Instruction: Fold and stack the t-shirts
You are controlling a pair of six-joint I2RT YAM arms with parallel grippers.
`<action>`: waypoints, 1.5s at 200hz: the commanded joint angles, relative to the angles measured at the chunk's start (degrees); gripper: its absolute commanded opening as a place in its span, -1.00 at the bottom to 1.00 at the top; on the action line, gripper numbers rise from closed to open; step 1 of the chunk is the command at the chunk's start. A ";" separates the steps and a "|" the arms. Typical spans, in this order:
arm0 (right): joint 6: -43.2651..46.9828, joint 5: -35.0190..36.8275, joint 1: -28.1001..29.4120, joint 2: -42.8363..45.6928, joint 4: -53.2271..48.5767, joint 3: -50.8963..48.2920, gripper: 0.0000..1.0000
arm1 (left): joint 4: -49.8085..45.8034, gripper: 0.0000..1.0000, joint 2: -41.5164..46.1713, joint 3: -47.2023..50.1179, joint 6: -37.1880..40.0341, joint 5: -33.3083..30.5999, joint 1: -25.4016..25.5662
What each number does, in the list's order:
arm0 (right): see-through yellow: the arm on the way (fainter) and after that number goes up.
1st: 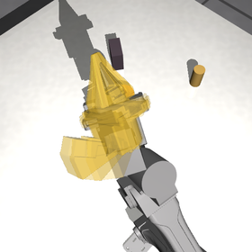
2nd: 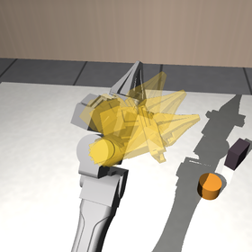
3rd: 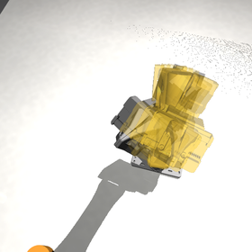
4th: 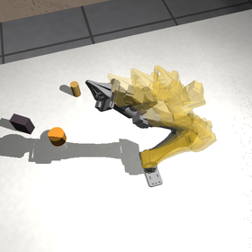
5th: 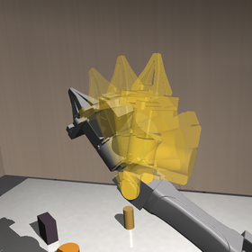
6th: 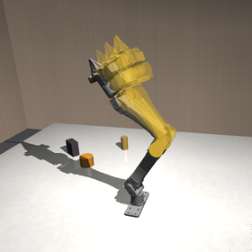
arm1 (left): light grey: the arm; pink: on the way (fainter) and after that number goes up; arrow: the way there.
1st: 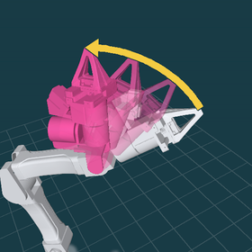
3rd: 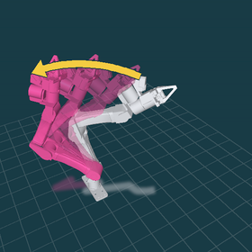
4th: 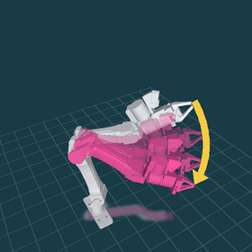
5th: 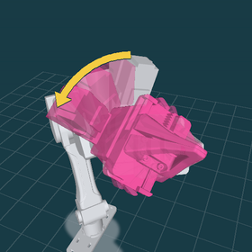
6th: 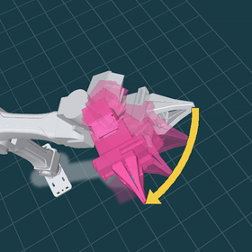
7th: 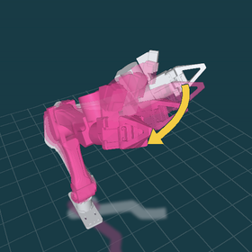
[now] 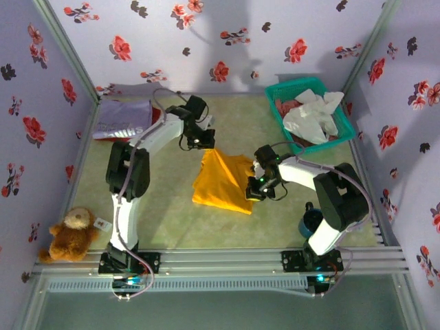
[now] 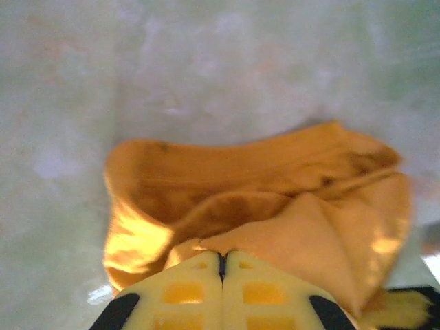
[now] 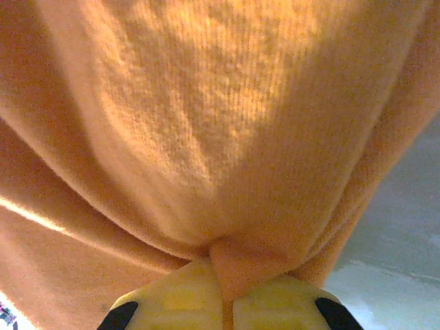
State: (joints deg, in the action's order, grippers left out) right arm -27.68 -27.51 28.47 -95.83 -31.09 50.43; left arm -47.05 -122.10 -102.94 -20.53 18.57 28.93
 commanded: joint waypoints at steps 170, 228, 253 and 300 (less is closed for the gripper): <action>0.71 12.91 -4.81 4.39 -8.89 13.59 -0.14 | 2.87 -1.00 -3.24 9.67 2.65 -5.30 -1.77; 3.21 13.20 -6.14 -6.42 -6.61 19.04 -0.37 | 4.55 -1.00 -2.70 11.03 1.19 -3.89 -1.68; 3.53 13.52 -6.23 -7.17 -6.65 20.06 -0.40 | 4.68 -1.00 -2.44 11.00 1.02 -3.72 -1.55; 3.30 13.22 -6.31 -8.58 -5.23 21.25 -0.36 | 5.04 -1.00 -1.91 11.68 0.50 -3.50 -1.58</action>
State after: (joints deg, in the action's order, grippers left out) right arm -25.45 -15.16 22.33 -102.56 -37.15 70.00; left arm -42.19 -124.09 -93.41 -19.14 14.46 27.35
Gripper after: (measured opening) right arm 0.319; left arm 0.054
